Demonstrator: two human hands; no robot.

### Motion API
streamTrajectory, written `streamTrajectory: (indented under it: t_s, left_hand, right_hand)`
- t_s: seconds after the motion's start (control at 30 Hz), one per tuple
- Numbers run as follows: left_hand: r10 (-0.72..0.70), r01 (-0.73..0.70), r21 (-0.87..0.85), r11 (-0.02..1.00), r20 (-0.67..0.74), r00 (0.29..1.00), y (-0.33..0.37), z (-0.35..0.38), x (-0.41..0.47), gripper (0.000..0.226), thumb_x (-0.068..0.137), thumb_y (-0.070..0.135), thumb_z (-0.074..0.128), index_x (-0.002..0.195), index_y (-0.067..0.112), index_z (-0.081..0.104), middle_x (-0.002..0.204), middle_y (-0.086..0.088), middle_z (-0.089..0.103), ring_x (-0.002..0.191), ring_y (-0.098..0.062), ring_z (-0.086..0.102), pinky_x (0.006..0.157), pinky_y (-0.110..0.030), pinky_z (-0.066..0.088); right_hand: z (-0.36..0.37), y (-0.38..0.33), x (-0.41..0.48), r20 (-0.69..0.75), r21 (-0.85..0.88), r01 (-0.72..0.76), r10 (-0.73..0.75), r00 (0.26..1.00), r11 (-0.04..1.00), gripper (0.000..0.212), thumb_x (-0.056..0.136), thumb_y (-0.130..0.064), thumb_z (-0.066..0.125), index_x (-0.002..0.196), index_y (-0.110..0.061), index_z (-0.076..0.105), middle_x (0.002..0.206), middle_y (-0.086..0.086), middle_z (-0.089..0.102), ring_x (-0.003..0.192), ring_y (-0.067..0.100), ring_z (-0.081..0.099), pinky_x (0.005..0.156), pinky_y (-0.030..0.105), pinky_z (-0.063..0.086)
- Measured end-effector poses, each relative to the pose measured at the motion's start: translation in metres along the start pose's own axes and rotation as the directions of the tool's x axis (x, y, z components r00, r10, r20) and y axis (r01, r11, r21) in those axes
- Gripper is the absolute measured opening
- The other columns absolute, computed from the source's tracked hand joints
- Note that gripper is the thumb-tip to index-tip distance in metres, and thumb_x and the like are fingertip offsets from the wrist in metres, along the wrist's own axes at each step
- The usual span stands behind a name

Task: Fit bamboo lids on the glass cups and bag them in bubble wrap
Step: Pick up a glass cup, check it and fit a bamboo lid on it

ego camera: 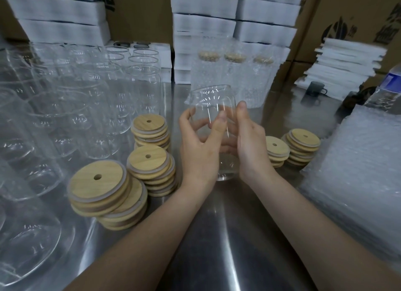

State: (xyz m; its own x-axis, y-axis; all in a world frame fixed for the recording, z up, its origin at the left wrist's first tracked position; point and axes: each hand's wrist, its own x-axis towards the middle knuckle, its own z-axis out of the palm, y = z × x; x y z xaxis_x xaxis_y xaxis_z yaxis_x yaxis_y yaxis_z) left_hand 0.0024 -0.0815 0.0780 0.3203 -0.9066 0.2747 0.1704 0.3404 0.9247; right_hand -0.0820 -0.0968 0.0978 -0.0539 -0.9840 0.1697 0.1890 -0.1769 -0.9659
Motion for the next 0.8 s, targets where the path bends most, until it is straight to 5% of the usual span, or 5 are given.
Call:
streamTrajectory:
  t_s: [0.23, 0.37, 0.57, 0.67, 0.8]
  left_hand:
    - [0.002, -0.001, -0.117, 0.993, 0.01, 1.0, 0.0, 0.0, 0.002, 0.071, 0.074, 0.065, 0.056, 0.125, 0.017, 0.051, 0.101, -0.005, 0.07, 0.084, -0.03, 0.073, 0.068, -0.054, 0.059]
    - [-0.094, 0.104, -0.199, 0.974, 0.059, 0.994, 0.0, -0.002, 0.006, 0.03, 0.088, 0.063, 0.05, 0.095, 0.039, 0.067, 0.101, -0.001, 0.072, 0.098, -0.033, 0.07, 0.085, -0.062, 0.053]
    - [-0.254, 0.296, -0.305, 0.905, 0.172, 0.952, -0.001, -0.005, 0.014, 0.057, 0.1, 0.054, 0.027, 0.131, 0.015, 0.055, 0.127, -0.009, 0.065, 0.108, -0.026, 0.067, 0.096, -0.05, 0.052]
    - [-0.147, 0.197, -0.273, 0.942, 0.195, 0.97, -0.002, -0.008, 0.017, 0.053, 0.104, 0.046, 0.021, 0.139, 0.017, 0.049, 0.128, -0.011, 0.064, 0.106, -0.025, 0.066, 0.094, -0.048, 0.052]
    - [-0.024, 0.038, -0.25, 0.968, 0.06, 0.998, -0.004, -0.015, 0.024, 0.042, 0.105, 0.03, 0.033, 0.14, 0.014, 0.049, 0.13, 0.002, 0.064, 0.119, -0.013, 0.061, 0.103, -0.04, 0.048]
  right_hand:
    - [-0.006, 0.001, 0.008, -0.003, 0.107, -0.111, 0.112, 0.994, 0.988, 0.034, 0.101, -0.039, 0.052, 0.104, -0.011, 0.072, 0.079, 0.009, 0.074, 0.056, 0.018, 0.064, 0.046, 0.027, 0.049]
    - [-0.01, 0.003, 0.014, -0.024, 0.153, -0.193, 0.199, 0.98, 0.969, 0.025, 0.098, -0.03, 0.06, 0.085, -0.013, 0.074, 0.068, 0.008, 0.068, 0.05, 0.019, 0.06, 0.044, 0.027, 0.049]
    - [-0.01, 0.0, 0.016, 0.018, 0.075, -0.257, 0.256, 0.967, 0.964, 0.032, 0.101, -0.037, 0.051, 0.102, -0.012, 0.071, 0.073, 0.004, 0.064, 0.048, 0.01, 0.052, 0.039, 0.019, 0.04]
    - [-0.006, -0.003, 0.013, 0.195, 0.117, -0.325, 0.299, 0.934, 0.939, 0.046, 0.105, -0.046, 0.034, 0.108, -0.014, 0.067, 0.087, 0.006, 0.071, 0.063, 0.014, 0.064, 0.055, 0.023, 0.052]
    - [-0.011, -0.007, 0.01, 0.391, 0.051, -0.371, 0.324, 0.862, 0.927, 0.063, 0.1, -0.063, 0.019, 0.138, -0.023, 0.049, 0.125, 0.017, 0.066, 0.11, 0.034, 0.067, 0.092, 0.049, 0.056]
